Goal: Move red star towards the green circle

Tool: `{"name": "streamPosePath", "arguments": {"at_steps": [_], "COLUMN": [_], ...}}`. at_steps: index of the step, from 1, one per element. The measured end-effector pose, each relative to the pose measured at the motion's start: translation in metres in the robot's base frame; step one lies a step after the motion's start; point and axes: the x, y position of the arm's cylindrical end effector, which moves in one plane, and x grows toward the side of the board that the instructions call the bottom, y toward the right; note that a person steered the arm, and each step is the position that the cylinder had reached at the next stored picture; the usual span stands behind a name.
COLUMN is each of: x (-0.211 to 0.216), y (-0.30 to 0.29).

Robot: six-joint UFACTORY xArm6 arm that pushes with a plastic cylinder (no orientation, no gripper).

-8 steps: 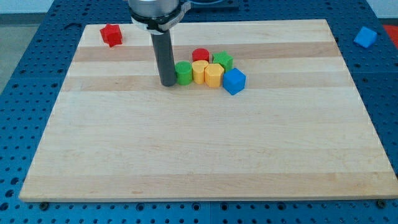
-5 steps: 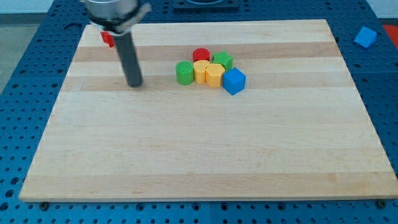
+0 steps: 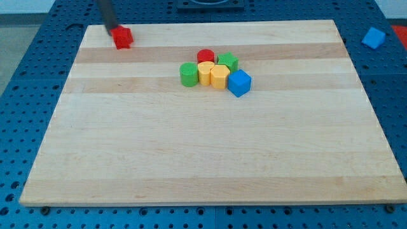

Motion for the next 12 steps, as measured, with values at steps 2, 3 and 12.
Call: {"name": "streamPosePath", "arguments": {"at_steps": [2,3,12], "x": [0.063,0.072,0.114], "y": [0.007,0.021,0.035]}}
